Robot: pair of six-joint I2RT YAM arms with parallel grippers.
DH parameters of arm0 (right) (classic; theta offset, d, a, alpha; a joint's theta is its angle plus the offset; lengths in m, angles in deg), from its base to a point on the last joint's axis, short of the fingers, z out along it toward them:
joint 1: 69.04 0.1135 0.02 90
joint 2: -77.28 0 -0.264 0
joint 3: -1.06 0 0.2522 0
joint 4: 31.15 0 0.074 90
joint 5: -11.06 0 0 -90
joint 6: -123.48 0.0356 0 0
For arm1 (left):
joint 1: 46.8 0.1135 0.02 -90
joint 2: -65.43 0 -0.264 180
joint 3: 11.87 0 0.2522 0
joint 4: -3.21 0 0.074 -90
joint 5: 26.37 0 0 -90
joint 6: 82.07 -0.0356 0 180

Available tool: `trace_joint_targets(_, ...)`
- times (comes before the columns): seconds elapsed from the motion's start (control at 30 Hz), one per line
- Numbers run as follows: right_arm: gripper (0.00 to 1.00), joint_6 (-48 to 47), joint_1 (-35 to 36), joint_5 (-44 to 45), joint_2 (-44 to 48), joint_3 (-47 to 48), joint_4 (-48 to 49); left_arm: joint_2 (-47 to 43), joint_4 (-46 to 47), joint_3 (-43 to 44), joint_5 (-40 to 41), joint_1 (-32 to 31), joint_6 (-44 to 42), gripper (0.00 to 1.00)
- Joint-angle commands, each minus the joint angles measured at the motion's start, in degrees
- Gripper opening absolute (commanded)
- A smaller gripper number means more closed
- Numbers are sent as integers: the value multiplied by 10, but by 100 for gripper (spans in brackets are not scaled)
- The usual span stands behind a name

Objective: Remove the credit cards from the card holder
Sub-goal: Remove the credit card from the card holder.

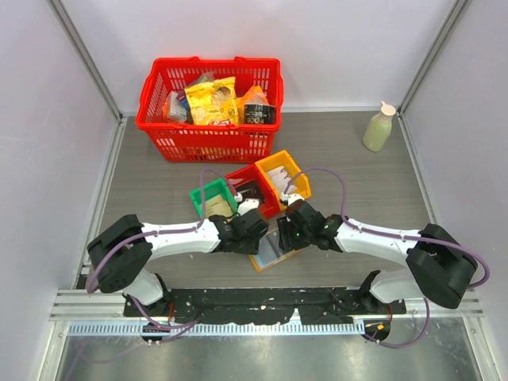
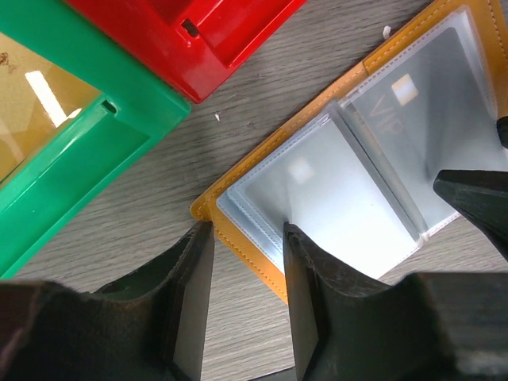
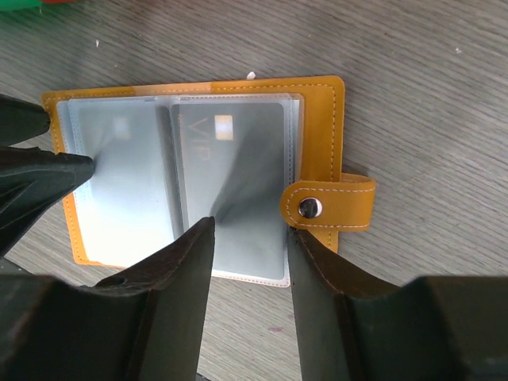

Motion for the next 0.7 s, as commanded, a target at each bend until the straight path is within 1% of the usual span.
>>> trace_joint_targets(0.0,46,3,1,-44,19,6,19,10,-6,11,-5,-2,-6,42)
trace_joint_targets(0.13,41,9,1,-59,51,9,18,11,-7,14,-5,-4,-7,41)
trace_joint_targets(0.3,42,12,1,-70,89,23,1,9,-6,16,-6,-7,-7,41)
trace_joint_targets(0.47,43,12,2,-98,97,36,-10,-6,-1,9,-5,-7,-2,41)
trace_joint_targets(0.67,42,17,11,-153,84,29,19,-30,15,-8,-3,-7,12,42)
